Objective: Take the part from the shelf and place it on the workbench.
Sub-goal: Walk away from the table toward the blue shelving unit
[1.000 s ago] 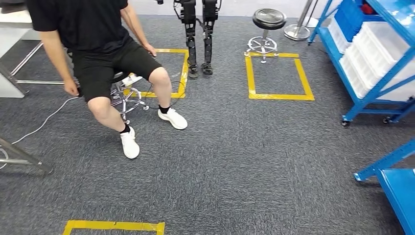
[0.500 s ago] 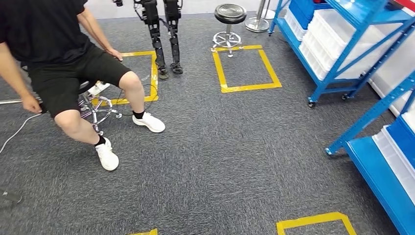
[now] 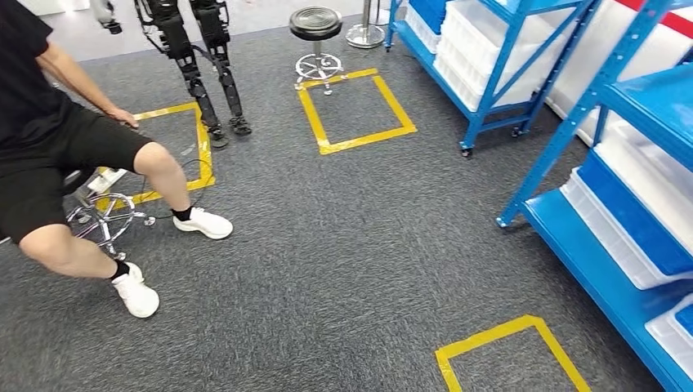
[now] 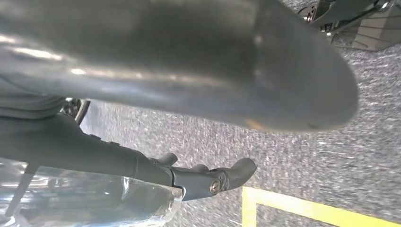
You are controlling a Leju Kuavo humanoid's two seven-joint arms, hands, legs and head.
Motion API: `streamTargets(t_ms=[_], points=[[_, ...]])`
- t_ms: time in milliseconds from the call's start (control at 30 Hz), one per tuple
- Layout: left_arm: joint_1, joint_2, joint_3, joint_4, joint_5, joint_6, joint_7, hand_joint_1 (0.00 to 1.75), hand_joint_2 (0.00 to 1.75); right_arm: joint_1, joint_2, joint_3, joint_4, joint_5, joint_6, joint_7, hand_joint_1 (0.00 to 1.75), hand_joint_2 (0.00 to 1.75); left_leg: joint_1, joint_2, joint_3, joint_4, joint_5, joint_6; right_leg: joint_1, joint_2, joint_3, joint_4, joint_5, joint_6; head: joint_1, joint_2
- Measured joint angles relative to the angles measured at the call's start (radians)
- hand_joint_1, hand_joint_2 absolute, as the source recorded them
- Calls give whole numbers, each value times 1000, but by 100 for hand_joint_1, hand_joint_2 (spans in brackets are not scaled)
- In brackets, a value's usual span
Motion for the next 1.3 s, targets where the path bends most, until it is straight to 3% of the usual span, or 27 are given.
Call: streamTargets(t_ms=[33, 100, 167, 233, 267, 333, 400, 467, 500, 533, 600, 667, 733, 767, 800, 833, 900, 933, 967, 1000, 1033, 1067, 1133, 1200, 1267, 1300], points=[[0, 1, 0, 0, -3, -3, 5, 0, 0, 0, 0, 0, 0, -1, 0, -1, 0, 0, 1, -4, 21, -54, 38, 2, 0, 14, 1, 2, 0, 0, 0, 0], [-1, 4, 0, 0, -9, -8, 16, 0, 0, 0, 0, -1, 0, -2, 0, -3, 0, 0, 2, -37, 78, -184, 99, 7, 3, 40, -1, 7, 0, 3, 0, 0], [-2, 6, 0, 0, -12, -10, 21, 0, 0, -1, 0, -1, 0, -3, 0, -3, 0, 0, -2, -55, 101, -241, 116, 11, 6, 59, -9, 9, 2, 11, 0, 0], [-4, 8, -1, 0, -12, -11, 23, 0, 0, 2, 0, -3, 0, -3, 0, -4, 0, 0, -8, -37, 102, -247, 122, 22, 6, 75, -20, 6, 6, 24, 1, 0], [-5, 8, -3, 0, -13, -13, 24, 0, 0, 4, -1, -4, 0, -3, 0, -5, 0, 0, -9, -27, 104, -253, 127, 30, 6, 69, -25, 11, 5, 29, 1, 0], [-6, 9, -9, 0, -13, -16, 26, 0, 0, 5, -2, -6, 0, -3, -1, -9, 0, 0, -6, -3, 106, -268, 138, 45, 9, 24, -53, 64, -25, 30, 5, 0], [-4, 11, -13, 0, -13, -16, 30, 0, 0, 3, -2, -7, 0, -2, -2, -12, 0, 0, -8, 24, 104, -272, 141, 51, 5, -24, -115, 187, -85, 25, 10, 0], [-2, 13, -15, 0, -13, -14, 35, 0, 0, 4, -1, -7, 0, 0, -1, -14, 0, 0, -9, 53, 101, -272, 141, 51, -4, -36, -159, 282, -119, 33, 12, 0], [-2, 13, -15, 0, -13, -13, 38, 0, 0, 5, -1, -7, 0, 2, -1, -14, 0, 0, -9, 66, 101, -272, 141, 50, -9, -41, -154, 278, -113, 44, 12, 0], [-2, 13, -16, 0, -13, -11, 40, 0, 0, 7, -2, -7, 0, 4, -1, -14, 0, 0, -7, 78, 101, -271, 140, 48, -15, -47, -131, 240, -95, 56, 12, 0], [-2, 15, -16, 0, -13, -8, 45, 0, 0, 6, -2, -7, 0, 10, 0, -14, 0, 0, -6, 100, 105, -268, 134, 36, -24, -96, -53, 99, -46, 77, 13, 0], [-2, 18, -17, 0, -13, -4, 48, 0, 0, 0, -1, -7, 0, 17, 3, -14, 0, 0, -8, 120, 114, -266, 126, 19, -20, -136, -8, 16, -18, 75, 14, 0], [-6, 20, -17, 0, -13, 0, 50, 0, 0, -3, -2, -7, 0, 21, 3, -13, 0, 0, -6, 142, 128, -269, 120, 4, -10, -124, -10, 10, -13, 58, 13, 0], [-9, 19, -17, 0, -13, 1, 50, 0, 0, -3, -3, -7, 0, 22, 3, -13, 0, 0, -2, 146, 133, -268, 116, -3, -15, -111, -9, 8, -12, 49, 11, 0], [-11, 19, -17, 0, -14, 1, 51, 0, 0, -4, -4, -7, 0, 22, 3, -12, 0, 0, 3, 133, 132, -258, 104, -9, -18, -98, -7, 7, -10, 40, 10, 0], [-12, 19, -18, 0, -15, 2, 53, 0, 0, -4, -5, -7, 0, 23, 3, -12, 0, 0, 7, 104, 121, -227, 80, -13, -22, -85, -5, 5, -7, 30, 9, 0], [-8, 19, -18, 0, -18, 2, 57, 0, 0, -6, -5, -7, 0, 23, 3, -10, 0, 0, 9, 34, 69, -108, 8, -15, -19, -59, -6, 5, -3, 15, 6, 0], [-5, 19, -18, 0, -20, 2, 58, 0, 0, -6, -4, -7, 0, 23, 3, -10, 0, 0, 8, 14, 37, -39, -23, -14, -15, -44, -8, 5, -2, 9, 5, 0], [-2, 19, -18, 0, -21, 2, 60, 0, 0, -6, -4, -7, 0, 23, 3, -10, 0, 0, 8, 6, 12, 9, -37, -12, -11, -27, -8, 6, -1, 7, 5, 0], [-1, 20, -18, 0, -23, 2, 60, 0, 0, -4, -4, -7, 0, 23, 3, -10, 0, 0, 7, 2, 2, 22, -30, -10, -9, -11, -7, 6, -1, 6, 5, 0], [0, 20, -18, 0, -23, 2, 60, 0, 0, -3, -4, -7, 0, 23, 3, -10, 0, 0, 7, -1, 9, -2, -3, -6, -7, 5, -6, 6, -1, 6, 6, 0], [-1, 20, -18, 0, -24, 2, 60, 0, 0, -2, -4, -7, 0, 23, 3, -10, 0, 0, 7, -11, 33, -63, 37, -1, -6, 20, -4, 7, -1, 6, 6, 0], [-1, 21, -18, 0, -24, 2, 60, 0, 0, -3, -3, -7, 0, 23, 3, -11, 0, 0, 8, -62, 84, -192, 101, 8, -3, 47, -5, 9, 0, 9, 6, 0], [-1, 22, -18, 0, -25, 2, 60, 0, 0, -4, -1, -7, 0, 23, 3, -11, 0, 0, 4, -90, 104, -247, 117, 13, -3, 70, -13, 10, 2, 20, 5, 0], [-3, 22, -18, 0, -25, 2, 60, 0, 0, -2, -2, -7, 0, 23, 3, -11, 0, 0, 0, -67, 108, -258, 122, 23, -6, 87, -25, 7, 7, 35, 5, 0], [-4, 21, -18, 0, -25, 2, 60, 0, 0, 0, -3, -7, 0, 23, 3, -11, 0, 0, -1, -54, 113, -267, 128, 29, -5, 73, -32, 13, 5, 40, 5, 0]])
